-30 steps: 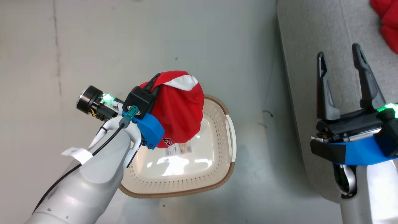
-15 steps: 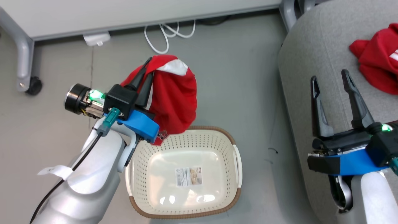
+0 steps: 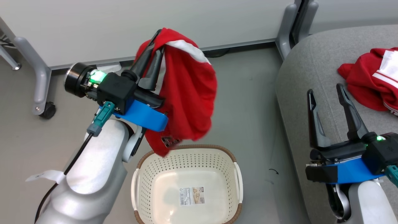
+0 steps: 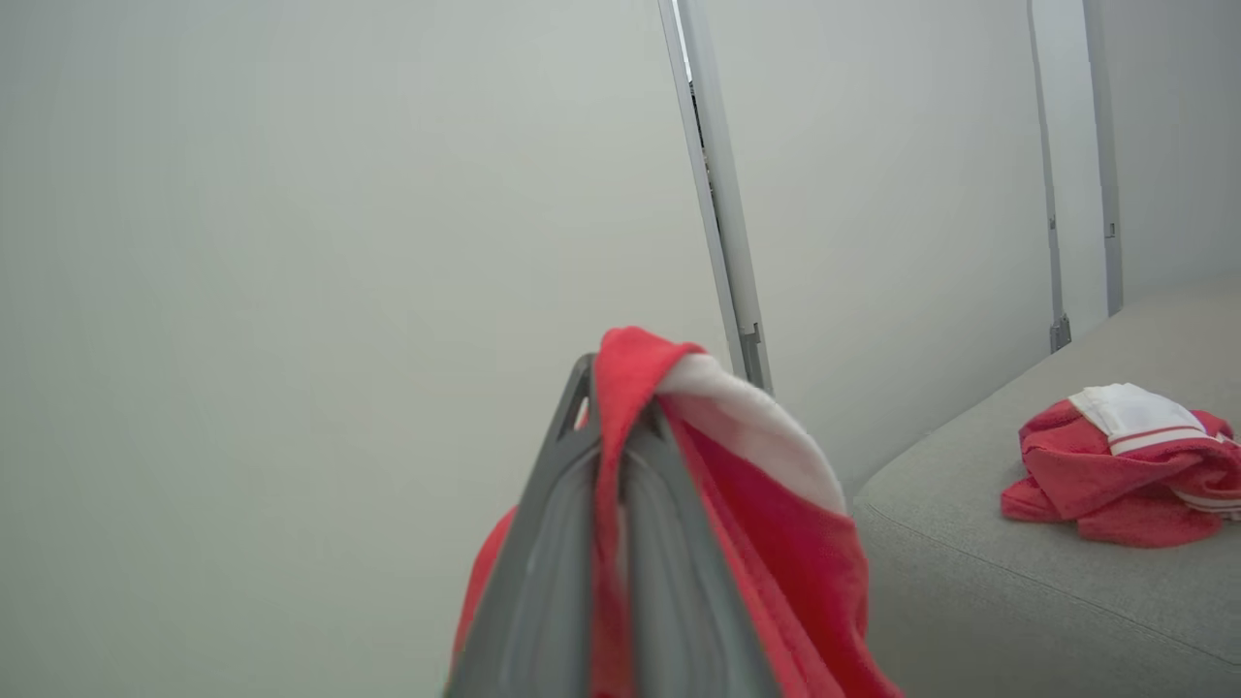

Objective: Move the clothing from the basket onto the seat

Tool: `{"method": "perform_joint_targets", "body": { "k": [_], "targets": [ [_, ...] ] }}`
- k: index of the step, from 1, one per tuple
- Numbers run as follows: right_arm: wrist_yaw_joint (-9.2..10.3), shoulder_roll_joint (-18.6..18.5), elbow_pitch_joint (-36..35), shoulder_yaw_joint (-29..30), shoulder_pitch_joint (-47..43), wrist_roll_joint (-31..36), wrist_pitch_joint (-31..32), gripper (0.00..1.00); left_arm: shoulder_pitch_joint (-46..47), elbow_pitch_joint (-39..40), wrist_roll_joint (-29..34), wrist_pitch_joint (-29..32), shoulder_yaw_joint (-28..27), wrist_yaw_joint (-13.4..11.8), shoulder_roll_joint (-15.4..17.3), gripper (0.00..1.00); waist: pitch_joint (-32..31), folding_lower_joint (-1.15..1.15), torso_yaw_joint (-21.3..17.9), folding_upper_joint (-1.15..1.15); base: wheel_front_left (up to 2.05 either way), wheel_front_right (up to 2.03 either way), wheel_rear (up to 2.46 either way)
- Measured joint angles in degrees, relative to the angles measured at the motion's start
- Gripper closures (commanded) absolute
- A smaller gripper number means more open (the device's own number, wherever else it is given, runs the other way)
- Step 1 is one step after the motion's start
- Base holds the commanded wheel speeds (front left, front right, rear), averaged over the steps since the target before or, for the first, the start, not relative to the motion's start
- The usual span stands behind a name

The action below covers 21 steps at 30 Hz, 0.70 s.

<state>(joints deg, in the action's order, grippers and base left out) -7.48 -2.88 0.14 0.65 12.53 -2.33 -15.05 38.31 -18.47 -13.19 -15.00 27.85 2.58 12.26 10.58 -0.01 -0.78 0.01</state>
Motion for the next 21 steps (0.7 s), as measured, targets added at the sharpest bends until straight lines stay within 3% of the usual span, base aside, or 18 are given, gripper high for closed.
{"method": "perform_joint_targets", "body": {
  "k": [11,21],
  "targets": [
    [0.00,0.00,0.01,-0.42,-1.05,-1.00,0.00,0.00,0.23,2.54,-1.21,0.00,1.33,3.03,-2.26,1.00,-1.50,0.01,0.55,0.00,0.00,0.00,0.00],
    [0.00,-0.56,-1.57,-3.98,-0.30,-0.77,0.00,0.00,0.46,1.47,-2.96,0.81,4.12,3.87,-2.49,1.00,-1.17,0.01,1.10,0.00,0.00,0.00,0.00]
  ]
}}
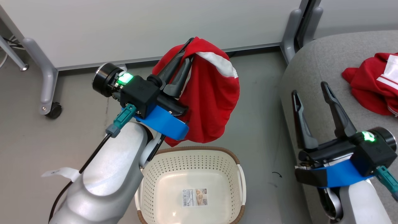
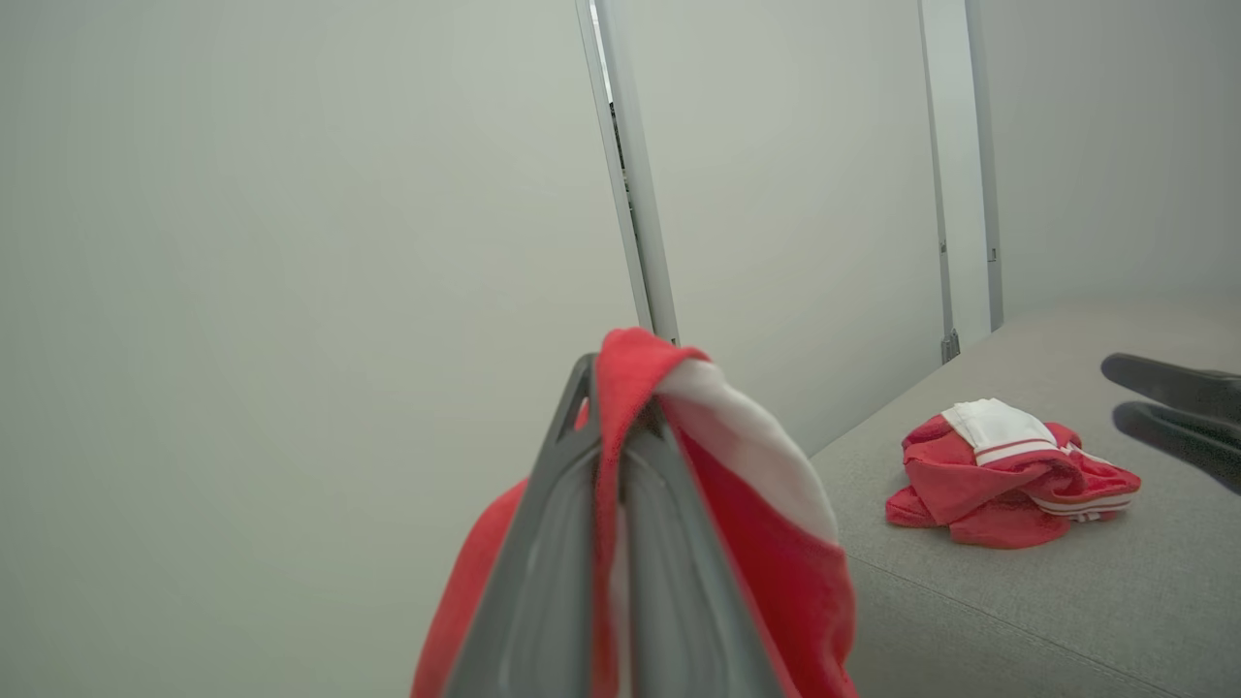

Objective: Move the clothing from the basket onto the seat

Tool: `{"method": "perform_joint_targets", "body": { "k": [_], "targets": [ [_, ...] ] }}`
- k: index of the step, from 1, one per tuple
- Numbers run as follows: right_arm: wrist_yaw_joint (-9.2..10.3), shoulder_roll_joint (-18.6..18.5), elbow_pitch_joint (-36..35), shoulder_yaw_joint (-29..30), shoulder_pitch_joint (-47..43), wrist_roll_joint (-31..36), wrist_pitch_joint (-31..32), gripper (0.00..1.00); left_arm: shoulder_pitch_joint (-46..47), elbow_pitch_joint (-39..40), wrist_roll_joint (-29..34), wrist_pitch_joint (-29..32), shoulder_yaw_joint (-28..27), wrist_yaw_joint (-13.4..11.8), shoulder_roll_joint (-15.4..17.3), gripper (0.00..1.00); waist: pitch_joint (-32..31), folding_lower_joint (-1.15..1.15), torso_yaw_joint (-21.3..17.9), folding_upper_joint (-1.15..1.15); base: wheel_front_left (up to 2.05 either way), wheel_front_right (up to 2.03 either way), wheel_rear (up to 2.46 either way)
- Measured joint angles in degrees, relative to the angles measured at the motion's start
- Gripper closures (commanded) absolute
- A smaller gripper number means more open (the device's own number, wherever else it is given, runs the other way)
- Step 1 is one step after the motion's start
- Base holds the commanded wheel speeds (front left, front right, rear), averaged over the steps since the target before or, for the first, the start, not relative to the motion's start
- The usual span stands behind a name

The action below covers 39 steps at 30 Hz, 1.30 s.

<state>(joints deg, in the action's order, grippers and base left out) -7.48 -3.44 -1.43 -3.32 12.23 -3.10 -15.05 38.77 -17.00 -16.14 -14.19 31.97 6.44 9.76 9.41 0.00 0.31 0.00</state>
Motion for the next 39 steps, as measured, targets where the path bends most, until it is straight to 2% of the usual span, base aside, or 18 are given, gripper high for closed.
{"method": "perform_joint_targets", "body": {
  "k": [9,17,27,34,35,36,39],
  "targets": [
    [0.00,-4.44,1.64,-9.79,7.34,-0.36,0.00,0.00,1.24,-1.22,-0.44,-0.08,0.96,0.13,-0.34,1.00,0.84,0.01,0.76,0.00,0.00,0.00,0.00],
    [0.00,-6.22,7.42,-17.23,13.66,-0.97,0.00,0.00,1.62,-1.61,-0.40,-0.49,2.35,0.16,-1.46,1.00,1.40,0.01,2.09,0.00,0.00,0.00,0.00],
    [0.00,-5.38,16.88,-20.94,20.58,0.02,0.00,0.00,1.92,-1.23,-0.07,-0.63,4.64,0.44,-2.89,1.00,1.92,0.01,3.25,0.00,0.00,0.00,0.00],
    [-0.01,-3.33,26.49,-22.30,24.42,0.00,0.00,0.00,2.53,-0.88,0.00,-0.71,6.42,0.60,-3.74,1.00,2.50,0.01,3.99,0.00,0.00,0.00,0.00],
    [0.00,-2.88,27.19,-22.24,24.49,-0.48,-0.01,0.65,2.53,-0.86,-0.01,-0.73,6.60,0.60,-3.79,1.00,2.49,0.01,4.07,0.00,0.00,0.00,0.00],
    [0.00,-2.53,27.91,-22.34,24.65,-0.62,0.00,1.00,2.53,-0.87,0.00,-0.73,6.79,0.62,-3.88,1.00,2.46,0.01,4.15,0.00,0.00,0.00,0.00],
    [-0.01,-1.71,28.93,-22.52,25.04,-1.59,0.00,1.00,2.53,-0.96,-0.18,-0.73,7.01,0.63,-3.89,1.00,2.37,0.01,4.32,0.00,0.00,0.00,0.00]
  ]
}}
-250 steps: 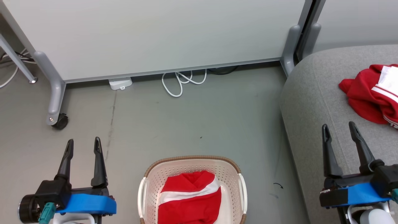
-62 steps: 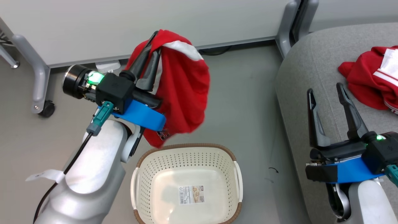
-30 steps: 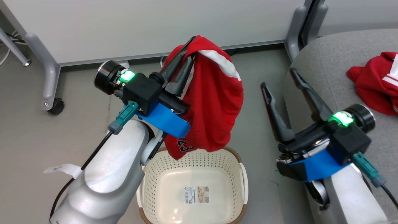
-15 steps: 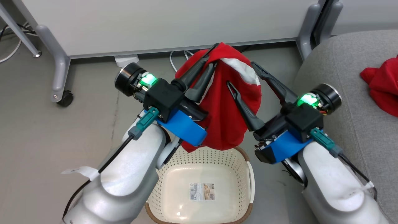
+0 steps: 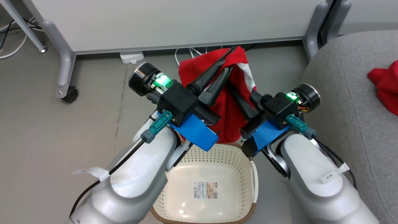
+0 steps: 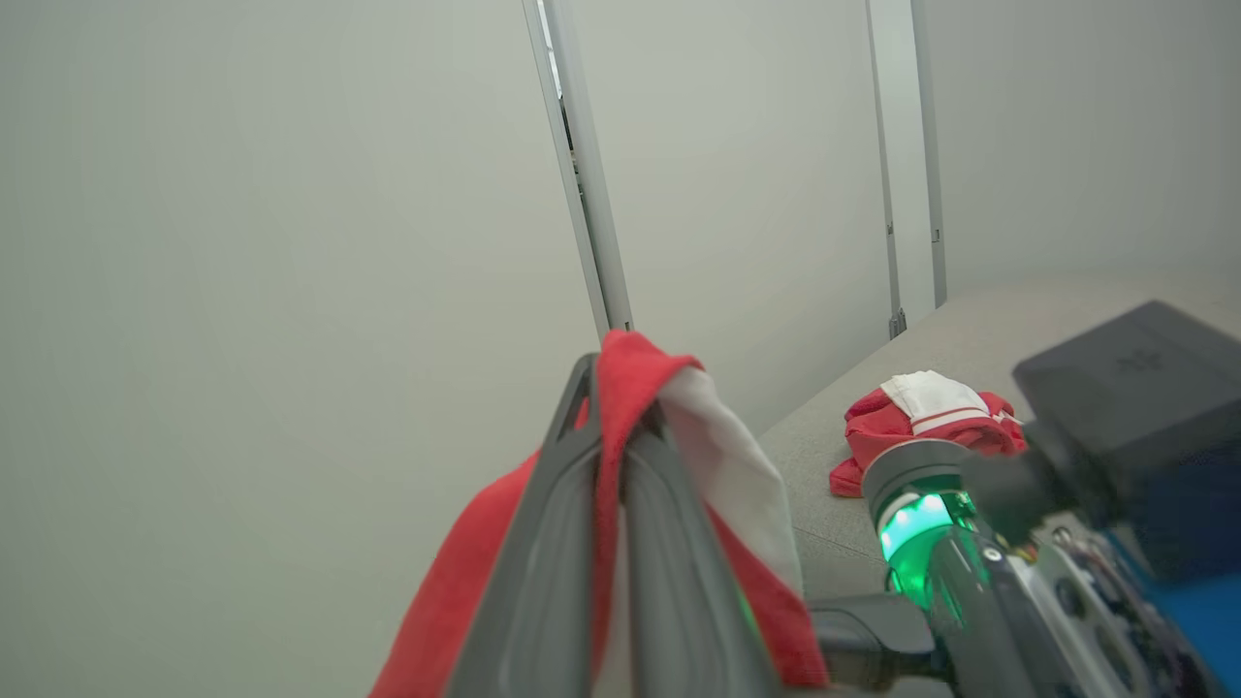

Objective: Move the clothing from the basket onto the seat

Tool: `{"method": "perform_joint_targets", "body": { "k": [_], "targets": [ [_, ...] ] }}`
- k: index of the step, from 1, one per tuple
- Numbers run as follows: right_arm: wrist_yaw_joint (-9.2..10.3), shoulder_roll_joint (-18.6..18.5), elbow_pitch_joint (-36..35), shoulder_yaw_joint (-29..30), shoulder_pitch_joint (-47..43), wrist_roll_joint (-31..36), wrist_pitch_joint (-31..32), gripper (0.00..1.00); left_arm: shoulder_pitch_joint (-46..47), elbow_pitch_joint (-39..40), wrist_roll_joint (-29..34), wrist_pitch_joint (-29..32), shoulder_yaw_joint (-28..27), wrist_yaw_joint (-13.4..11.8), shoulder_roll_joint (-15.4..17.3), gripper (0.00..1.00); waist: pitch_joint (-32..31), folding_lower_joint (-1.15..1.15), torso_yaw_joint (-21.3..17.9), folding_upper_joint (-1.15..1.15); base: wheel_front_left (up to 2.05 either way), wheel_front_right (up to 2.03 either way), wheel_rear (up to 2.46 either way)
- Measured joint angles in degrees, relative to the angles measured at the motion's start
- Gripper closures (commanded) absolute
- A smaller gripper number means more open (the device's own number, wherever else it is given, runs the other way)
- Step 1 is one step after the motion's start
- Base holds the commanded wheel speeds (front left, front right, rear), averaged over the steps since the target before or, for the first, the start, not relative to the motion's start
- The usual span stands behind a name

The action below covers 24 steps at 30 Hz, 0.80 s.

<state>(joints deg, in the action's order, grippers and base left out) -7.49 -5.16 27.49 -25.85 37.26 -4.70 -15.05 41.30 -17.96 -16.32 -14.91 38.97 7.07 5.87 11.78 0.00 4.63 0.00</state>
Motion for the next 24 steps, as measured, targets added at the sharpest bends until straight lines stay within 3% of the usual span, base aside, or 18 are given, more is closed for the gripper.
{"method": "perform_joint_targets", "body": {
  "k": [16,17,18,19,24],
  "targets": [
    [0.01,0.38,-0.38,0.35,-0.19,-0.60,0.00,1.00,-0.12,-0.26,-0.15,-0.08,-0.22,0.01,0.29,1.00,-0.18,0.00,-0.11,0.00,0.00,0.00,0.00],
    [0.00,0.40,-0.49,0.51,-0.21,-0.64,0.00,1.00,-0.18,-0.38,-0.15,-0.08,-0.30,0.01,0.29,0.90,-0.16,0.00,-0.13,0.00,0.00,0.00,0.00],
    [0.01,0.40,-0.68,0.73,-0.24,-0.81,0.00,1.00,-0.27,-0.43,-0.16,-0.08,-0.42,0.00,0.27,0.49,-0.13,0.00,-0.14,0.00,0.00,0.00,0.00],
    [0.00,0.41,-0.87,0.96,-0.25,-0.91,0.00,1.00,-0.38,-0.45,-0.16,-0.08,-0.52,-0.02,0.27,0.00,-0.09,0.00,-0.15,0.00,0.00,0.00,0.00],
    [0.00,0.38,-1.92,3.00,-0.75,-0.99,0.01,1.00,-1.30,-0.52,0.22,-0.09,-0.70,-0.32,0.38,0.00,0.36,0.00,-0.01,0.00,0.00,0.00,0.00]
  ]
}}
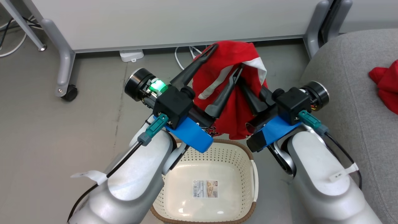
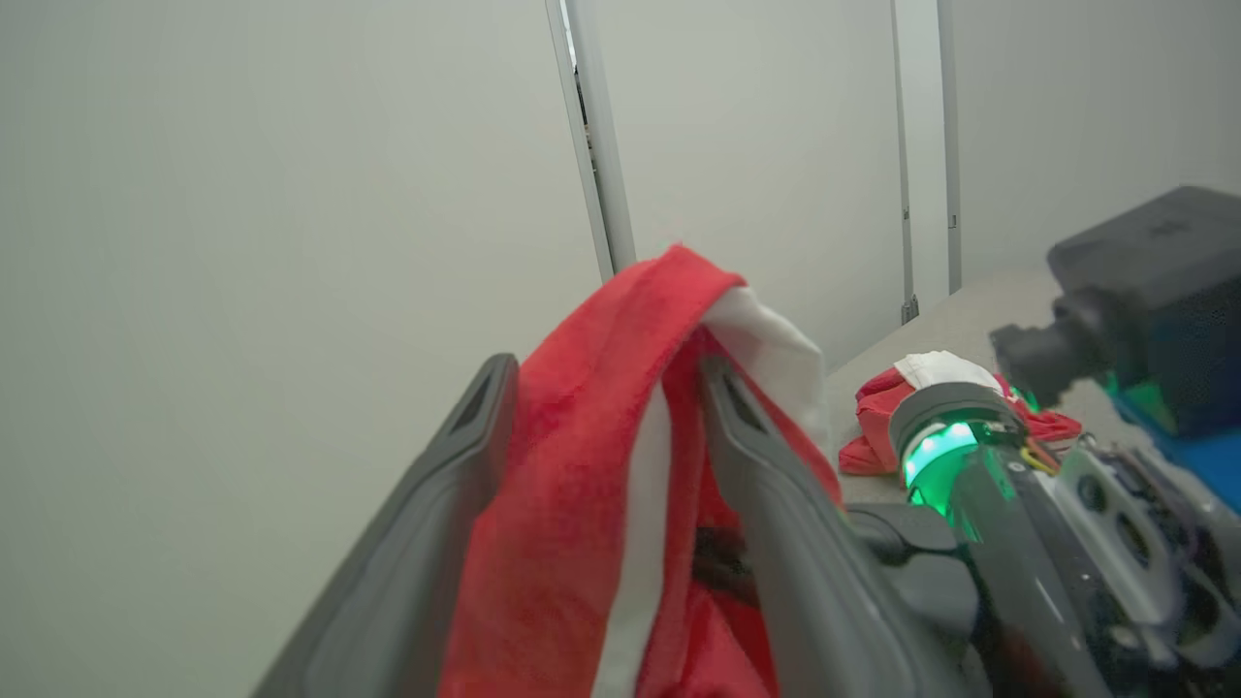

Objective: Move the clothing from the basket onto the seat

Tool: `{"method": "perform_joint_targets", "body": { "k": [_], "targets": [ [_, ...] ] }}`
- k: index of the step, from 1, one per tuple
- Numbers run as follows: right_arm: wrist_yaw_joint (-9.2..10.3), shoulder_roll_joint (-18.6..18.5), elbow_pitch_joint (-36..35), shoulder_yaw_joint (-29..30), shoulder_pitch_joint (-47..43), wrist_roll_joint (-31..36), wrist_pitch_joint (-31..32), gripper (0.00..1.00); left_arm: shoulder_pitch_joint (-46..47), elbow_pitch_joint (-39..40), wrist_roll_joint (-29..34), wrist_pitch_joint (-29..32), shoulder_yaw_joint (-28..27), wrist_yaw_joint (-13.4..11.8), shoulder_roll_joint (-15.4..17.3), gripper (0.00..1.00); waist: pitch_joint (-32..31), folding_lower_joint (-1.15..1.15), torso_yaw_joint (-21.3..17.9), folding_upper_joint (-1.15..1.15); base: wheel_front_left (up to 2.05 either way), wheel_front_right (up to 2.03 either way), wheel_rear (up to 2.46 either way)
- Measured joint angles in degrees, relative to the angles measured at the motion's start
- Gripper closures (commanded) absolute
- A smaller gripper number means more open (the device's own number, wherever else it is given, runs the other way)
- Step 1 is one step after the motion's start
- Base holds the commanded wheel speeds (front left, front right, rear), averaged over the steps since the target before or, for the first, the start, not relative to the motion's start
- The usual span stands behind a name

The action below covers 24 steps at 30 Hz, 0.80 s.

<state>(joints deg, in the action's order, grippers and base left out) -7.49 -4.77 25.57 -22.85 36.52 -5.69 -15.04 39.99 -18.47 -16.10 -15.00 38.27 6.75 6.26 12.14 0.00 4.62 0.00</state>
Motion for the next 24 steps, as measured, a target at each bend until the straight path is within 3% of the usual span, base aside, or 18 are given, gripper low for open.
{"method": "perform_joint_targets", "body": {
  "k": [12,24],
  "targets": [
    [0.01,-0.53,-3.75,8.28,-1.93,0.62,0.00,1.00,-2.28,0.32,0.45,-0.01,-0.16,-0.66,0.35,0.00,1.96,0.00,-1.17,0.00,0.00,0.00,0.00],
    [0.00,-1.04,-10.11,15.53,-5.82,1.81,0.00,1.00,-3.54,0.73,1.25,-0.07,-0.45,-0.91,2.03,0.00,4.61,0.00,-7.50,0.00,0.00,0.00,0.00]
  ]
}}
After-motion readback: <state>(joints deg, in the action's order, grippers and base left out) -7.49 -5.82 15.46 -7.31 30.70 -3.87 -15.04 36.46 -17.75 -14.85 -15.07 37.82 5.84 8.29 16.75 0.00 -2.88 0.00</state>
